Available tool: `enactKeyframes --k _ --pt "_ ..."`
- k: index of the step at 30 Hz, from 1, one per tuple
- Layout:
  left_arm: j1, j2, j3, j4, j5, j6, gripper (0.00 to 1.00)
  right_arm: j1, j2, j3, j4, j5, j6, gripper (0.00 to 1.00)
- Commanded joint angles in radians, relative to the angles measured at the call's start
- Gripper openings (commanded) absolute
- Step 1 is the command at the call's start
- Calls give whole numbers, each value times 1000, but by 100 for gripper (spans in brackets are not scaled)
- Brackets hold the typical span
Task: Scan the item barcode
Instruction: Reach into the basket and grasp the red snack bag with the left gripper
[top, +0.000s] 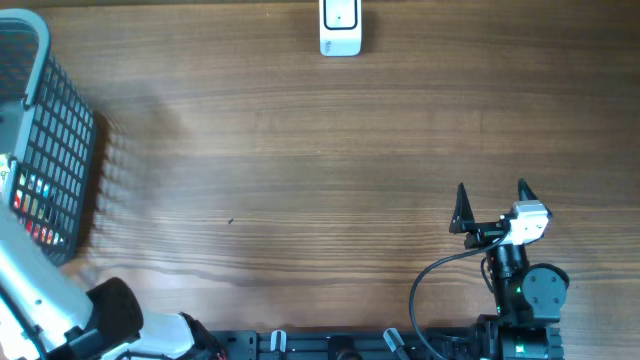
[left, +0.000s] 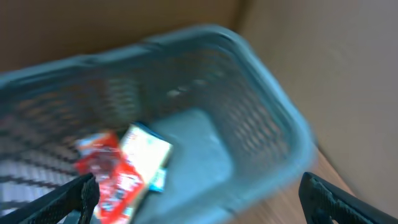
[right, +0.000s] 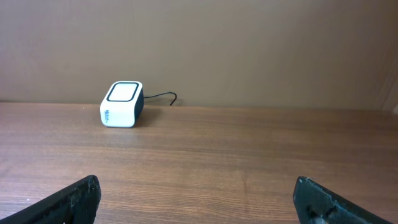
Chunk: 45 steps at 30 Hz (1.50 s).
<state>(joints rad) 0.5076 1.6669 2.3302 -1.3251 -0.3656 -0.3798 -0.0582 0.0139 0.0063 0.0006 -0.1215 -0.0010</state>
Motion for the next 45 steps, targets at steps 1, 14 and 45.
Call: enactKeyframes --k 1,14,45 --pt "130 29 24 -25 -70 -116 100 -7 -4 -1 5 17 8 100" --pt "298 264 24 -106 55 -182 100 -7 -4 -1 5 17 8 100" --pt "340 656 -223 -122 51 -175 100 -7 -4 -1 5 17 8 100"
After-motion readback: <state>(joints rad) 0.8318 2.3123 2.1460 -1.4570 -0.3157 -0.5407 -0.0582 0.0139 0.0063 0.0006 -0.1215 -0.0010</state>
